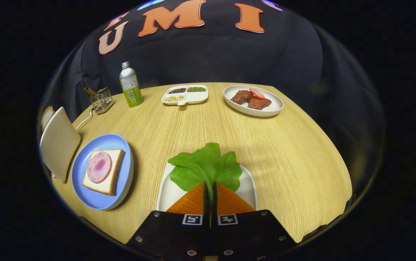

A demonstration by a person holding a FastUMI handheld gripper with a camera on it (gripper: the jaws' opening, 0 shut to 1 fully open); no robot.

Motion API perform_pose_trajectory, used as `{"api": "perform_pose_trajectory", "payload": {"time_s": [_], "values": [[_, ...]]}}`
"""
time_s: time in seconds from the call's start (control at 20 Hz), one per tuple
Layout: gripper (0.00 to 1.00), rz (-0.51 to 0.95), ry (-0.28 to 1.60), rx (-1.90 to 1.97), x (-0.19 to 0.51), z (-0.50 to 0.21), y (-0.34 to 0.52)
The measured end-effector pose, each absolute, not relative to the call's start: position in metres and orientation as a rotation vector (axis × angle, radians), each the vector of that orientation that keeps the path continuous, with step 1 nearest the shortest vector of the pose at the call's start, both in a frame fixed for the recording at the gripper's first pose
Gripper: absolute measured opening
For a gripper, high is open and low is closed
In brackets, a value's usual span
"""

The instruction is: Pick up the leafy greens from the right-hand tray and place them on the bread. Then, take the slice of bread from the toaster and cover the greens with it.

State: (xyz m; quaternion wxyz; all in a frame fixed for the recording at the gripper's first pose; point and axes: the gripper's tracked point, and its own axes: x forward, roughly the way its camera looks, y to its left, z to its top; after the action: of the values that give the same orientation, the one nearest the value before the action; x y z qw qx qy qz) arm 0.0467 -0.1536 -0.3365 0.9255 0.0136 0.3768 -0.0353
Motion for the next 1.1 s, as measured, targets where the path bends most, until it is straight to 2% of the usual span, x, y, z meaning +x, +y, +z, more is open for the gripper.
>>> {"api": "perform_pose_trajectory", "payload": {"time_s": [0.3,0.55,1.1], "values": [[0.01,-0.111,0.689,0.042,0.039,-0.287,-0.137],[0.01,-0.062,0.634,0.051,0.037,-0.252,-0.080],[0.01,0.074,0.640,0.011,0.040,-0.257,0.044]]}}
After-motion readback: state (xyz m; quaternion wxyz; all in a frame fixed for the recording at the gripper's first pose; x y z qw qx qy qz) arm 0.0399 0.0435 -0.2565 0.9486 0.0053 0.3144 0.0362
